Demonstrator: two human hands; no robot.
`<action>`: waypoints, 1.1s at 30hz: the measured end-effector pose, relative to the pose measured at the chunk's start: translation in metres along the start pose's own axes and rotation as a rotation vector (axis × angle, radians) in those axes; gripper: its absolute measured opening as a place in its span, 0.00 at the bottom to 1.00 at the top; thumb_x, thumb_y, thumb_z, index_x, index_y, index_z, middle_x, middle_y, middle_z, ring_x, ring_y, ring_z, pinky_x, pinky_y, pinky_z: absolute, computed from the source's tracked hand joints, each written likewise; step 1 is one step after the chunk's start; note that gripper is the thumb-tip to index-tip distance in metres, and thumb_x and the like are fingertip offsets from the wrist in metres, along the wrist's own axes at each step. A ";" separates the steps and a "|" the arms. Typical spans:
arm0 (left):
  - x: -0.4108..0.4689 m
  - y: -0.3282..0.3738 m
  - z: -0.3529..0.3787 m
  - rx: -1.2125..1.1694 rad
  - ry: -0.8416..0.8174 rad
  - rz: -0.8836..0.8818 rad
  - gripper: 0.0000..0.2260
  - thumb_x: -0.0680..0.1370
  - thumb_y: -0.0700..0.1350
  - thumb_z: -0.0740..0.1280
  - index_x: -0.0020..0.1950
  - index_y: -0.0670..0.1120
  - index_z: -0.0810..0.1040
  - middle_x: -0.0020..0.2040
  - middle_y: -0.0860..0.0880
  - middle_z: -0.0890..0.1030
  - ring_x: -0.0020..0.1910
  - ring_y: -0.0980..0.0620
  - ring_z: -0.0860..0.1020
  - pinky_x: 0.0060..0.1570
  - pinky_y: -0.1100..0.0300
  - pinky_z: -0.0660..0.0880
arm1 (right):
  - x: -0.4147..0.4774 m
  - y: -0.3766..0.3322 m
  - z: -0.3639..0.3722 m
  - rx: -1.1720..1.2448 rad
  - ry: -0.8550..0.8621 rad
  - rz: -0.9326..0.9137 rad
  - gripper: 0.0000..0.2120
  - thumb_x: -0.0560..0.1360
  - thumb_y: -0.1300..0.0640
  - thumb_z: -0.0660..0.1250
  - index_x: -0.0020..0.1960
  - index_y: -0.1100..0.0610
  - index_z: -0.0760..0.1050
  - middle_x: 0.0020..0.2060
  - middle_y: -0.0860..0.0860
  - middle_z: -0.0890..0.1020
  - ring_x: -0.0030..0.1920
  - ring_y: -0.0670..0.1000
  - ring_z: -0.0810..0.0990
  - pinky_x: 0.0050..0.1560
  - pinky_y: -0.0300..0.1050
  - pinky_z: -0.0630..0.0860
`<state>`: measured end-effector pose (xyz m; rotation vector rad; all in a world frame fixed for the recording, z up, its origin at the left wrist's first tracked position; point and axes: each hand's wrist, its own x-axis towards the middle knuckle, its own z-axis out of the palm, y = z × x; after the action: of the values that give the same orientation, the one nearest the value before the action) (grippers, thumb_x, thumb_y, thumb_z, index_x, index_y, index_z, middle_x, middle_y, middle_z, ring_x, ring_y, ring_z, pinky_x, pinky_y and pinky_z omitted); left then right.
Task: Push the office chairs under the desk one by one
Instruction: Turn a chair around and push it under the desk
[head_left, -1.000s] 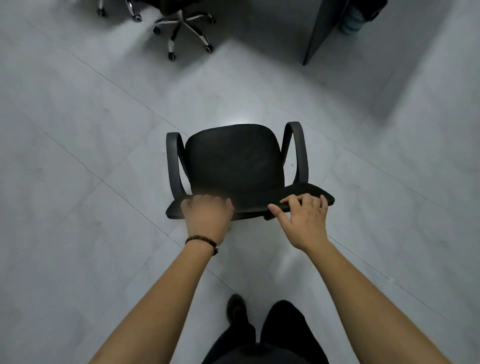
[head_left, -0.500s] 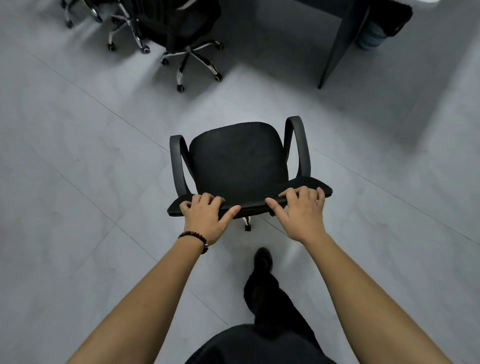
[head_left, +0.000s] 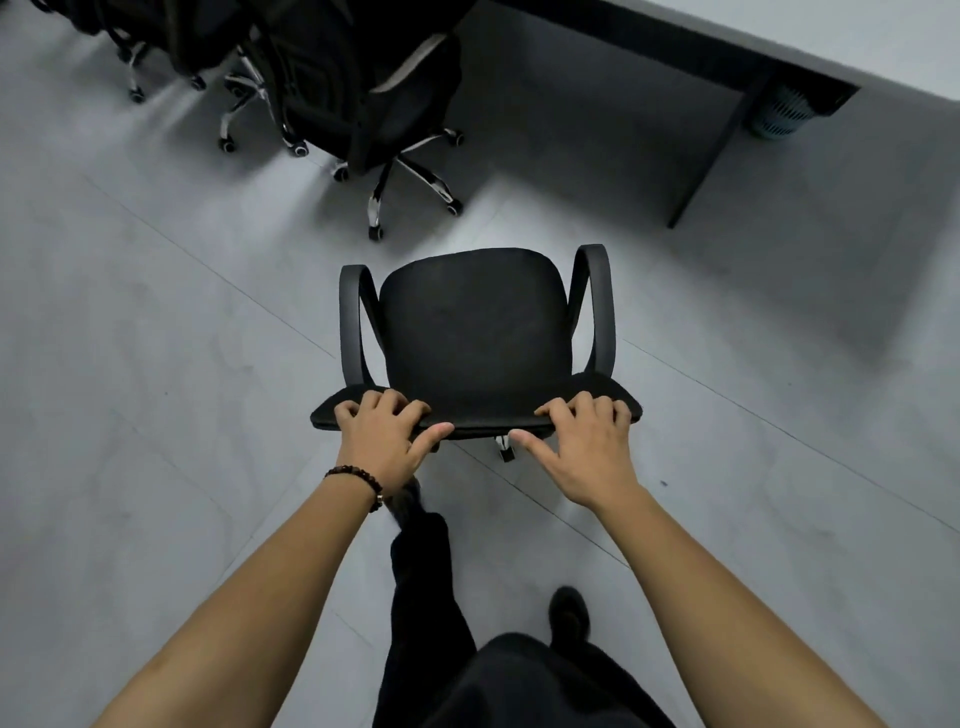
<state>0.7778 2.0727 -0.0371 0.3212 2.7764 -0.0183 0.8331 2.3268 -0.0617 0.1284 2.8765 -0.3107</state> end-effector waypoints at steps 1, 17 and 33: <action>0.019 -0.009 -0.006 0.002 0.010 0.013 0.39 0.70 0.73 0.34 0.61 0.58 0.75 0.58 0.52 0.75 0.60 0.49 0.68 0.57 0.47 0.60 | 0.017 -0.008 -0.002 0.013 0.020 0.022 0.31 0.74 0.25 0.46 0.58 0.46 0.73 0.50 0.50 0.74 0.52 0.53 0.69 0.61 0.53 0.63; 0.278 -0.120 -0.099 0.122 0.037 0.475 0.30 0.75 0.71 0.43 0.60 0.56 0.76 0.57 0.51 0.75 0.58 0.49 0.69 0.55 0.48 0.59 | 0.190 -0.119 -0.037 0.166 0.131 0.459 0.36 0.71 0.24 0.47 0.59 0.49 0.76 0.49 0.49 0.73 0.51 0.51 0.68 0.58 0.50 0.66; 0.456 -0.048 -0.163 0.171 0.018 0.678 0.21 0.75 0.67 0.56 0.60 0.56 0.74 0.57 0.52 0.76 0.58 0.48 0.69 0.56 0.48 0.60 | 0.325 -0.053 -0.075 0.165 0.201 0.590 0.27 0.73 0.28 0.58 0.58 0.48 0.73 0.52 0.50 0.73 0.56 0.55 0.69 0.62 0.55 0.60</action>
<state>0.2946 2.1343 -0.0394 1.2835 2.5413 -0.0850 0.4952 2.3115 -0.0614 1.0626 2.8259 -0.4305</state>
